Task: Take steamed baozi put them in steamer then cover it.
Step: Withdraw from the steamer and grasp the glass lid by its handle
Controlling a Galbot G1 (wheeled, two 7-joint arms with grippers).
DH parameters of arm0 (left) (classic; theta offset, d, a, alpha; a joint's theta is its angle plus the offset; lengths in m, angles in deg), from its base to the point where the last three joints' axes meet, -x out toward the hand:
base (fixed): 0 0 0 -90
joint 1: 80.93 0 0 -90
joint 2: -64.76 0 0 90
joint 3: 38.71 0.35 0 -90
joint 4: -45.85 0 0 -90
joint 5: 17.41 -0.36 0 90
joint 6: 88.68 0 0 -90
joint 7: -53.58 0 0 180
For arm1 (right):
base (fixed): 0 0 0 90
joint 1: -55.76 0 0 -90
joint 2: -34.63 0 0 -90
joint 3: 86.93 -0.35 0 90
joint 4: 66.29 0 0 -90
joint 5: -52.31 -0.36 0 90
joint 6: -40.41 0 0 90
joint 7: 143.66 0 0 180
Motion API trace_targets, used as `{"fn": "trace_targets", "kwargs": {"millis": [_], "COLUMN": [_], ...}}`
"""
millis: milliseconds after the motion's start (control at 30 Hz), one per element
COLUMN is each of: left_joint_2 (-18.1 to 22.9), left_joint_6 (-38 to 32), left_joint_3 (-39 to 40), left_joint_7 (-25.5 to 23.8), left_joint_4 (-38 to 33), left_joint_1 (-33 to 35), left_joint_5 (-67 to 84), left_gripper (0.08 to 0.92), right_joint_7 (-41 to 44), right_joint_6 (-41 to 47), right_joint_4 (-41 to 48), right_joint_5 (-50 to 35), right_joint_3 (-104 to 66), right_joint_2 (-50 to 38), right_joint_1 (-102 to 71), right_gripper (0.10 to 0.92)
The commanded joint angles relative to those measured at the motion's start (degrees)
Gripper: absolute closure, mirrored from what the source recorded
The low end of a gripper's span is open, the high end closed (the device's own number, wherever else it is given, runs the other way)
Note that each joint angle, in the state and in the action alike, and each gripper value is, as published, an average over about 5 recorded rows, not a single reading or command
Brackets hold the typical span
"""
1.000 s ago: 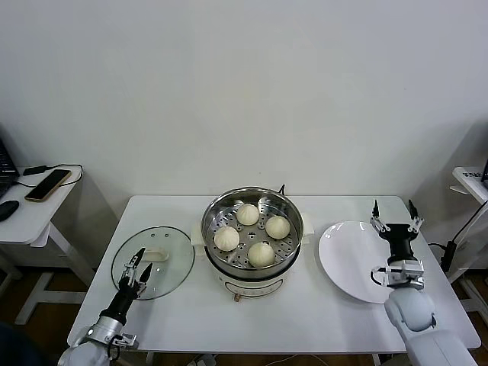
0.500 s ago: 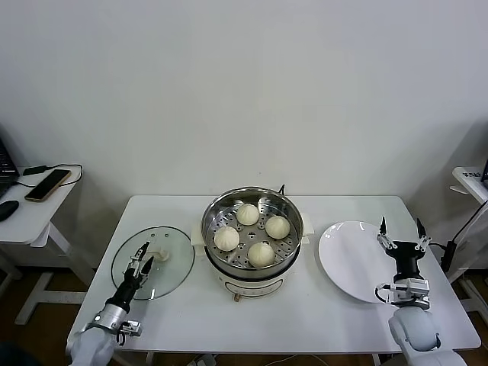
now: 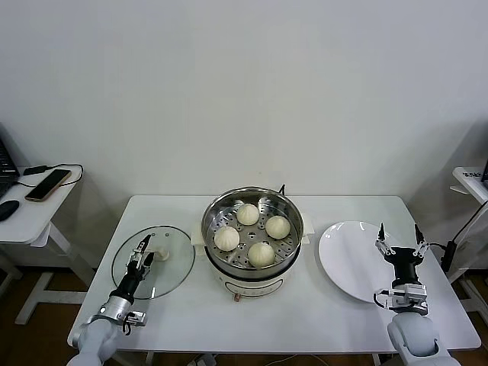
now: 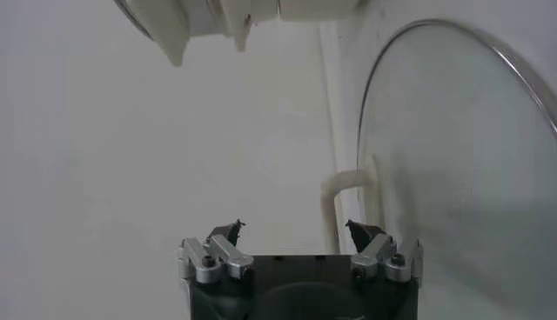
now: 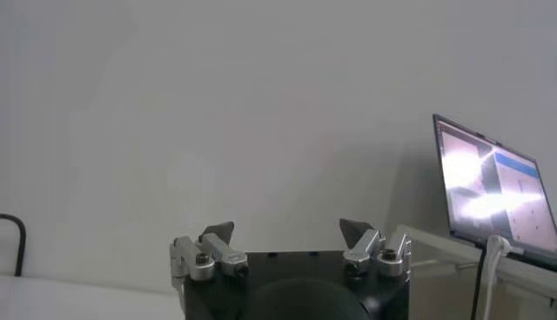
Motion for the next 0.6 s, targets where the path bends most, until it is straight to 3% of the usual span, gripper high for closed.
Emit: {"fn": "trace_targets", "kwargs": {"millis": [33, 333, 600], "left_joint_2": [0.9, 2.0, 2.0], "left_joint_6": [1.2, 1.5, 1.3], "left_joint_3": [0.5, 0.7, 0.6], "left_joint_7": [0.3, 0.1, 0.1], "left_joint_4": [3.6, 7.6, 7.7], "left_joint_1": [-3.6, -6.7, -6.4], "left_joint_5": [-0.8, -1.8, -0.4], "left_gripper": [0.177, 0.19, 0.407], "right_joint_7": [0.1, 0.1, 0.1], "right_joint_6": [-0.1, -0.1, 0.0], "right_joint_4": [0.0, -0.4, -0.2], "right_joint_5": [0.3, 0.6, 0.8], "right_joint_3": [-0.2, -0.3, 0.0], "right_joint_2": [0.3, 0.3, 0.3], "right_joint_1": [-0.3, -0.6, -0.1], "right_gripper": [0.203, 0.203, 0.203]}}
